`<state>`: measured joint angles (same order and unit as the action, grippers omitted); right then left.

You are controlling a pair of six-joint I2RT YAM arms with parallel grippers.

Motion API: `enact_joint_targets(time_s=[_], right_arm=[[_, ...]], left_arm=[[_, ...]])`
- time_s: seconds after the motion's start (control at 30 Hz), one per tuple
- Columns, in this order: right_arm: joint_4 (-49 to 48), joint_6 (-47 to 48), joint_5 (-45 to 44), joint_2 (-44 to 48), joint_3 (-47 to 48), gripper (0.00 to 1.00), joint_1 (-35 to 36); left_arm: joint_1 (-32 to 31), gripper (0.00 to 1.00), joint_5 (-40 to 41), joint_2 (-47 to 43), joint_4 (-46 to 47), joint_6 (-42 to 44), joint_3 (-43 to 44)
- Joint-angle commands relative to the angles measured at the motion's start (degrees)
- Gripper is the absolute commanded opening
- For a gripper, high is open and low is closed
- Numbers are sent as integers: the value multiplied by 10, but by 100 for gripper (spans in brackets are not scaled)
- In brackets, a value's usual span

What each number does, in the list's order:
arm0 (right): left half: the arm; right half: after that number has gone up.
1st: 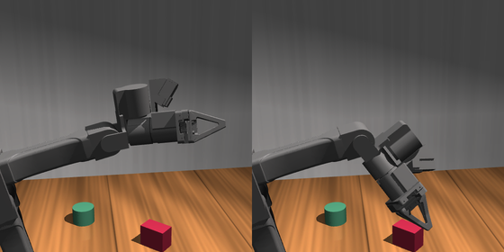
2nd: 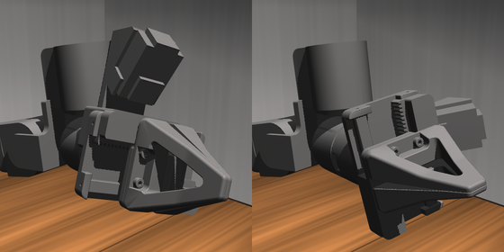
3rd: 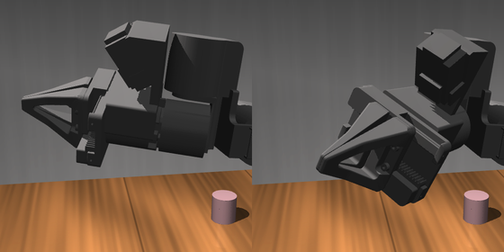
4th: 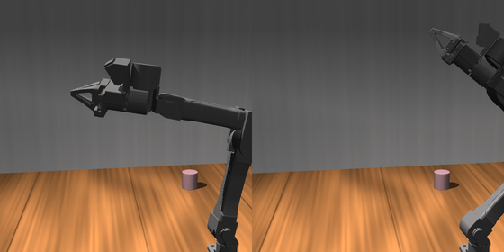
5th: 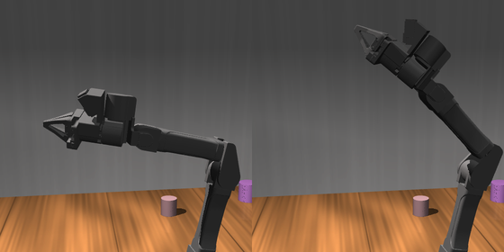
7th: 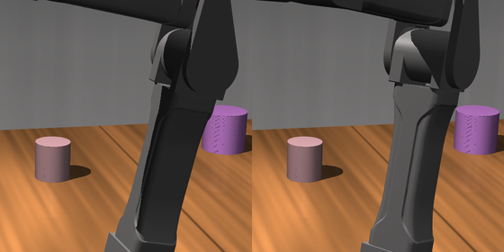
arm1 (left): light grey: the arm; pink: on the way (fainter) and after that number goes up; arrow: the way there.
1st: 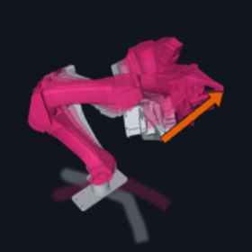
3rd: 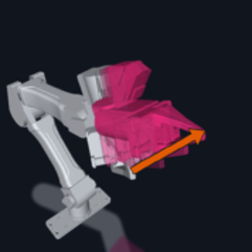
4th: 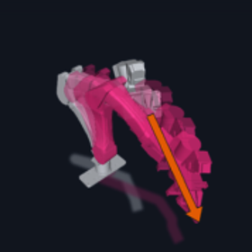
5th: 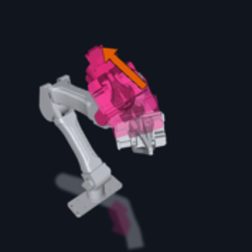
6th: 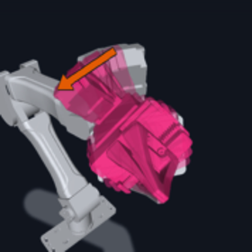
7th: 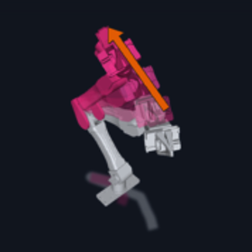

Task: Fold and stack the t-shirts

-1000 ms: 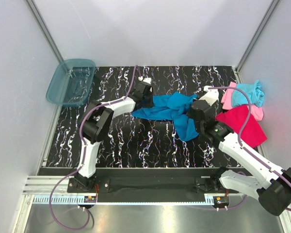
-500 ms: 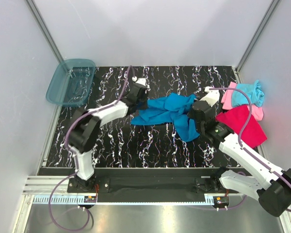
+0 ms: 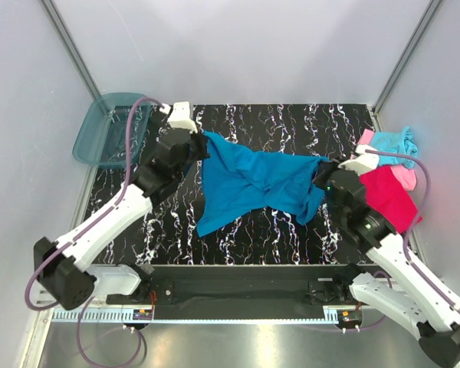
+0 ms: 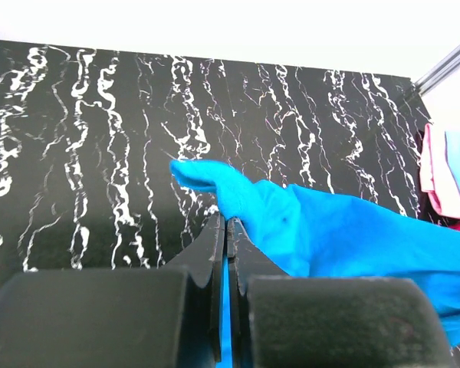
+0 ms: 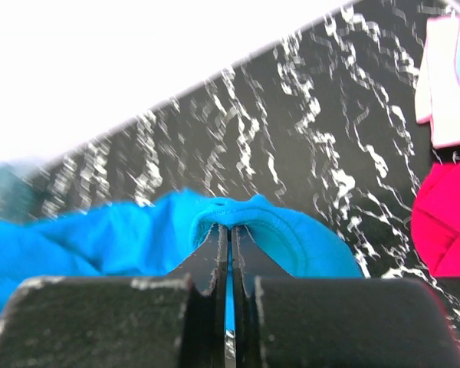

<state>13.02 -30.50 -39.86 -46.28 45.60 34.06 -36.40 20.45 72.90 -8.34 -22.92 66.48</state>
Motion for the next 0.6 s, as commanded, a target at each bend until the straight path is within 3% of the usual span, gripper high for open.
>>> enact_joint_targets(time_s=[0.0, 0.4, 0.57], right_arm=[[-26, -16, -44, 52, 6, 0, -4], [0, 8, -96, 110, 70, 0, -6], [2, 14, -124, 128, 87, 0, -5]], left_arm=[[-17, 0, 61, -61, -21, 3, -19], [-39, 0, 171, -242, -140, 16, 37], [-39, 0, 198, -279, -186, 24, 73]])
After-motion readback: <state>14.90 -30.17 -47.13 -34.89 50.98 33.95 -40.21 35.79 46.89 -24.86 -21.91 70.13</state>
